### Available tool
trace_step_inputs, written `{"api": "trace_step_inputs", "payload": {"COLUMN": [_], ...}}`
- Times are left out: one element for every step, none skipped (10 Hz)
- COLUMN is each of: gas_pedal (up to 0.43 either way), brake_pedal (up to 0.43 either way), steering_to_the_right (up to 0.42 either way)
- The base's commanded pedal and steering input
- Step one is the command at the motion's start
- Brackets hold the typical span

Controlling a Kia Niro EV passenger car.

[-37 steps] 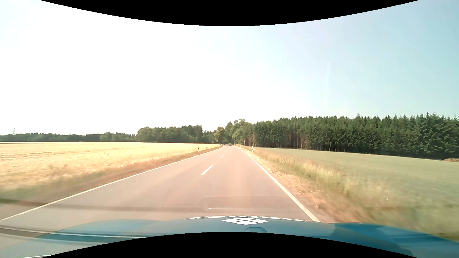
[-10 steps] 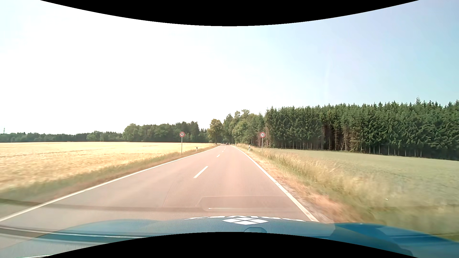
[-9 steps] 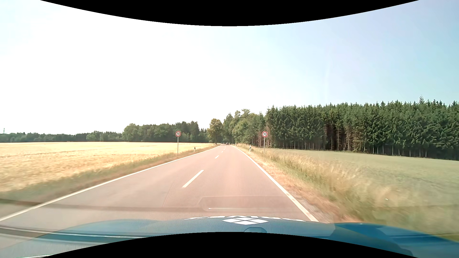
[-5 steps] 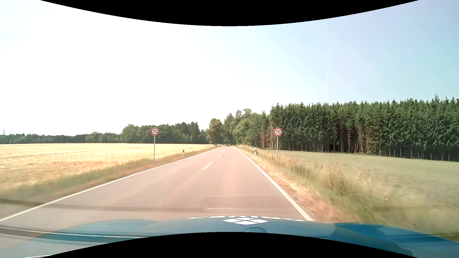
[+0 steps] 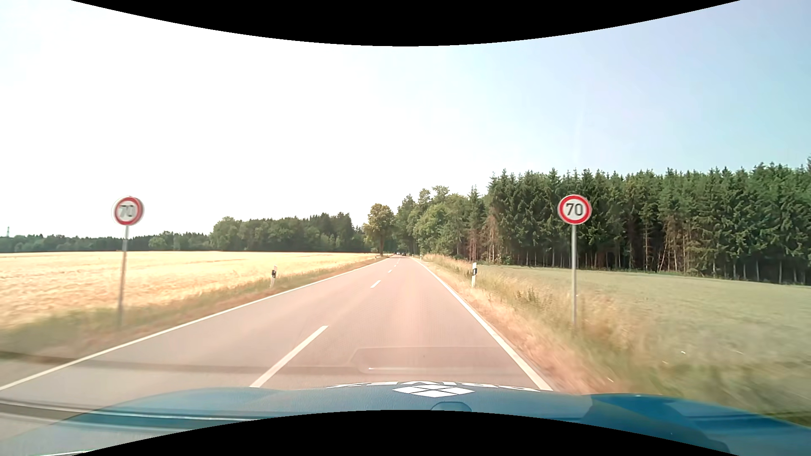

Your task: Follow the waypoints while adhering to traffic rules and regulations

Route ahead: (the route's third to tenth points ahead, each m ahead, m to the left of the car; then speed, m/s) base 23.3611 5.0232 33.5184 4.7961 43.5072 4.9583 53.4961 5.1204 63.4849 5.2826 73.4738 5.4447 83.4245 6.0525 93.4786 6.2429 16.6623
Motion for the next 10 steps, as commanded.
{"api": "trace_step_inputs", "payload": {"gas_pedal": [0.0, 0.0, 0.118, 0.157, 0.169, 0.169, 0.169, 0.177, 0.189, 0.189], "brake_pedal": [0.0, 0.0, 0.0, 0.0, 0.0, 0.0, 0.0, 0.0, 0.0, 0.0], "steering_to_the_right": [-0.006, -0.006, -0.005, -0.005, -0.005, -0.005, -0.006, -0.005, -0.004, -0.004]}}
